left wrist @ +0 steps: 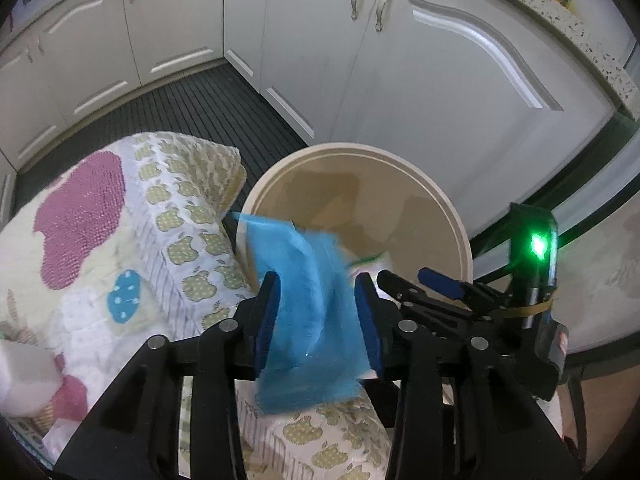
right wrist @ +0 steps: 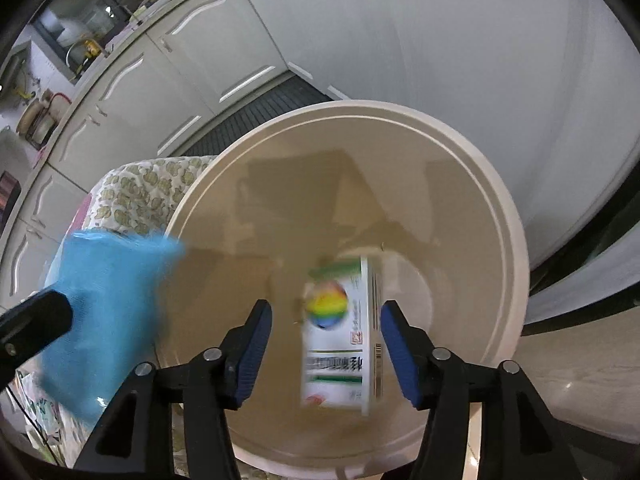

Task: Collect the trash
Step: 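Carry both items over the beige bin and open both tools to drop them, then grasp the brown crumpled paper with the left tool while the right tool grasps the clear plastic bag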

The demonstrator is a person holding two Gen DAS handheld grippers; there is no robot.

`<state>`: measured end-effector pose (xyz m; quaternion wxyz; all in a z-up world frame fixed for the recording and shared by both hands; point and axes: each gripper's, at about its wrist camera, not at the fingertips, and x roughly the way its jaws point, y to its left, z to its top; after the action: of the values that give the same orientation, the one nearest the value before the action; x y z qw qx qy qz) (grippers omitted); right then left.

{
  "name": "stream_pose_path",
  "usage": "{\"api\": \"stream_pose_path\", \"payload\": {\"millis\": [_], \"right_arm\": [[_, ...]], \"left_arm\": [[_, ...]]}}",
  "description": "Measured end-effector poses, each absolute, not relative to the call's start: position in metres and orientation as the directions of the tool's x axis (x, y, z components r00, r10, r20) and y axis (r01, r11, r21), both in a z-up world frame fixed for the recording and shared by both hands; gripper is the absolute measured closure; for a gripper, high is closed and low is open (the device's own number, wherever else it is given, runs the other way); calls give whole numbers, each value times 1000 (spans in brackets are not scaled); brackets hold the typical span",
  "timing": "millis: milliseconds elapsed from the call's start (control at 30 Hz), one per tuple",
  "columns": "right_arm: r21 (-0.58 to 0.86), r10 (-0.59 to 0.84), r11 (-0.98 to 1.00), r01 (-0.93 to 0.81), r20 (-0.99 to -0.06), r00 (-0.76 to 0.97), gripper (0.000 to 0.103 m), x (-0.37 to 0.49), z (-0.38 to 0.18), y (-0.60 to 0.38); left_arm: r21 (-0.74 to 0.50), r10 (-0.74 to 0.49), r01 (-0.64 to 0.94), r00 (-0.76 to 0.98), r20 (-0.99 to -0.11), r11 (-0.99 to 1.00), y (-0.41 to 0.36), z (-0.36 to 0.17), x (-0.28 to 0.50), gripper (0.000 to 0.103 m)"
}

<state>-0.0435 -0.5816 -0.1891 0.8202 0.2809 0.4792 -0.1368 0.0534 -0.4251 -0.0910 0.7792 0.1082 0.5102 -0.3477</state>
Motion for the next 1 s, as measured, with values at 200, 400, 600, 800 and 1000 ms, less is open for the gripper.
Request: {"api": "stream_pose_path", "payload": {"millis": [200, 400, 600, 800, 1000], "right_arm": [[348, 43, 786, 510, -855, 517, 41, -48, -184, -586], [345, 38, 795, 499, -849, 527, 40, -47, -175, -577], [327, 25, 820, 469, -840, 542, 40, -46, -161, -561], [327, 21, 838, 436, -819, 573, 39, -48, -138, -543], [327, 37, 869, 372, -791, 610, 36, -46, -108, -511]], "left_arm": [[-216, -444, 637, 221, -868, 740, -418, -93, 56, 47], [-156, -428, 653, 281, -859, 742, -409, -81, 45, 47], [-104, -409, 647, 341, -846, 756, -393, -69, 38, 47], [-76, -406, 637, 390, -826, 767, -368, -49, 30, 47], [-80, -419, 616, 429, -800, 784, -327, -22, 22, 47]]}}
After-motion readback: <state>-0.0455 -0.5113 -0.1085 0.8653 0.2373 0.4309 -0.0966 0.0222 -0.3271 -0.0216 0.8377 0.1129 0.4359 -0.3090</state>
